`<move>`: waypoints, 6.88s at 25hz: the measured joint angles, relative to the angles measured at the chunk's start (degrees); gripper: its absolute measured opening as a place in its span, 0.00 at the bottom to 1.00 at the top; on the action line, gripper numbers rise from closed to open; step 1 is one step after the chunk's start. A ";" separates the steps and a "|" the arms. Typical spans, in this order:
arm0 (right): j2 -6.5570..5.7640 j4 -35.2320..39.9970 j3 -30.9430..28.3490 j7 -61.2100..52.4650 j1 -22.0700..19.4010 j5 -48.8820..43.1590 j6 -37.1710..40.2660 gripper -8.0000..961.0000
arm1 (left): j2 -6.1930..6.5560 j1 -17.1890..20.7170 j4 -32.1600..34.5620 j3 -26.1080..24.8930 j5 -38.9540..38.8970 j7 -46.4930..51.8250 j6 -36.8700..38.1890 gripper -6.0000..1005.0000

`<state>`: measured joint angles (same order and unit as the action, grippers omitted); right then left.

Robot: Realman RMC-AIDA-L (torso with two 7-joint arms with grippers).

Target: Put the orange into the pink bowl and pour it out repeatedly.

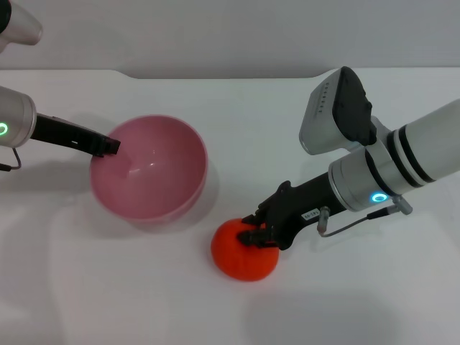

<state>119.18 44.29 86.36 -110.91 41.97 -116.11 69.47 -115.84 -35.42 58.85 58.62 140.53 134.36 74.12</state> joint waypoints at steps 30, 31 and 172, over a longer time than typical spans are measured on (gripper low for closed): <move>-0.40 29.95 -11.15 -4.70 -7.88 13.19 23.15 0.06 | 0.49 0.23 -0.67 0.05 0.06 -0.42 1.17 0.19; -0.41 31.25 -11.95 -4.70 -7.81 13.31 23.34 0.06 | 0.39 0.24 -0.67 0.20 0.06 -0.44 1.44 0.19; -0.20 -30.25 -21.64 84.07 -19.54 101.83 13.85 0.68 | -2.72 11.75 -47.40 -18.93 -103.24 -123.16 6.42 0.79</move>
<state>118.98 14.05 64.72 -26.84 22.43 -14.27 83.32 -118.56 -23.67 11.44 39.69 37.29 11.20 80.54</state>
